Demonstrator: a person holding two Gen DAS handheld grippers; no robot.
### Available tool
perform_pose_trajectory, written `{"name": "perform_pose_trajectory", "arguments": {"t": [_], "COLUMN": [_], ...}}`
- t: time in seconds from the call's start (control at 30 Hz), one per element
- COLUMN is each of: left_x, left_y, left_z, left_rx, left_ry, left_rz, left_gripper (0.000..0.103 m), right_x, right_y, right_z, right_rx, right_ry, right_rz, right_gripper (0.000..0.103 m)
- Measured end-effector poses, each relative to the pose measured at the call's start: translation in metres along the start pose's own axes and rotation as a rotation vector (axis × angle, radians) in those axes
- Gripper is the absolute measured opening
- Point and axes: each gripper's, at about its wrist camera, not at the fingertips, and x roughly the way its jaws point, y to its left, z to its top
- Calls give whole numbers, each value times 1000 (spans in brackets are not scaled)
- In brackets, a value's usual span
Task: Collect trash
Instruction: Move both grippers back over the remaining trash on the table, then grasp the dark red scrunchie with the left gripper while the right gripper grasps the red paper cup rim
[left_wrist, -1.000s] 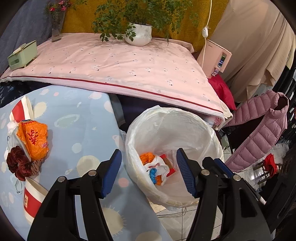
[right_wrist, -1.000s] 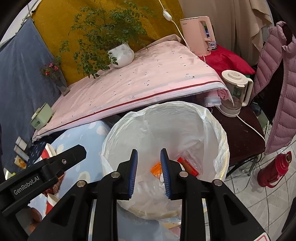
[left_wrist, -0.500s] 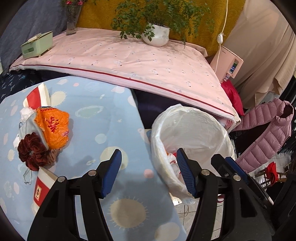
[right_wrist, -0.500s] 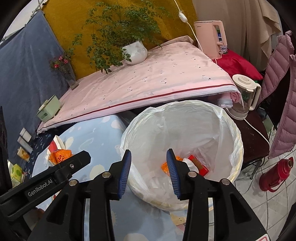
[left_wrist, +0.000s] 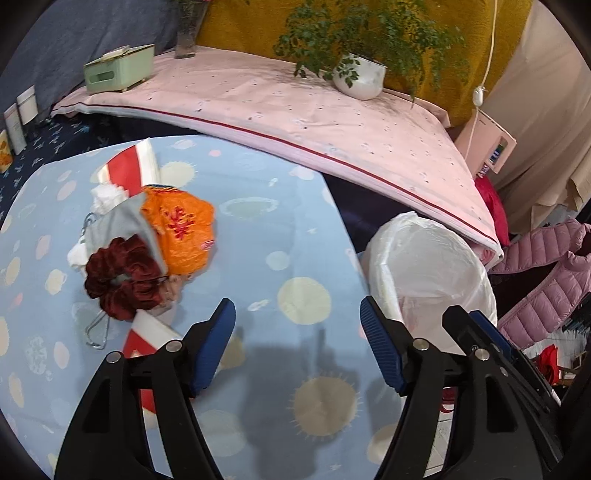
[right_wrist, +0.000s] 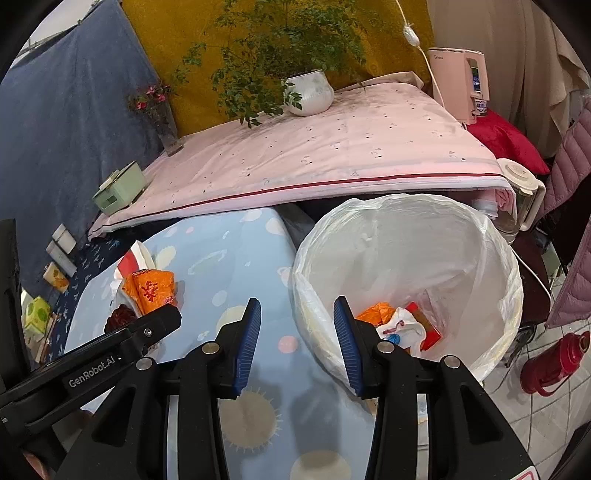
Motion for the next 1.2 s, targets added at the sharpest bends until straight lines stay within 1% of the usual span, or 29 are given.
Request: {"name": "perform_pose_trajectory", "arguments": {"t": [0.1, 0.17, 0.27, 0.47, 0.63, 0.77, 0.83, 0.93, 1.0, 1.03, 1.1, 1.13, 1.2], "left_x": [-3, -3, -5, -5, -1, 4, 7, 13, 16, 18, 21, 22, 22], "left_y": [15, 27, 46, 90, 121, 139, 145, 150, 153, 154, 157, 158, 159], "left_z": [-3, -5, -7, -9, -6, 0, 4, 9, 10, 10, 9, 8, 6], "left_rx": [-18, -35, -70, -125, -120, -107, -96, -72, -59, -56, -54, -53, -46], "left_ry": [1, 2, 3, 2, 0, -5, -2, 5, 16, 23, 35, 38, 35], "left_rz": [20, 34, 61, 119, 160, 157, 147, 127, 105, 93, 69, 60, 51], "left_gripper": [68, 68, 72, 73, 73, 72, 67, 56, 42, 39, 29, 27, 19], "right_x": [2, 4, 6, 12, 20, 31, 36, 49, 59, 63, 70, 73, 80], "right_y": [12, 19, 32, 60, 83, 102, 112, 123, 130, 134, 140, 142, 146], "right_z": [-3, -5, -8, -18, -27, -32, -34, -37, -40, -42, -44, -45, -46], "right_rx": [-25, -38, -60, -109, -163, -199, -221, -256, -279, -292, -313, -323, -336], "right_ry": [11, 15, 24, 56, 85, 118, 135, 174, 203, 215, 236, 243, 262], "right_rz": [14, 23, 39, 73, 102, 138, 164, 213, 239, 249, 271, 284, 305], "right_gripper": [42, 47, 47, 48, 49, 49, 49, 49, 49, 49, 49, 49, 49]}}
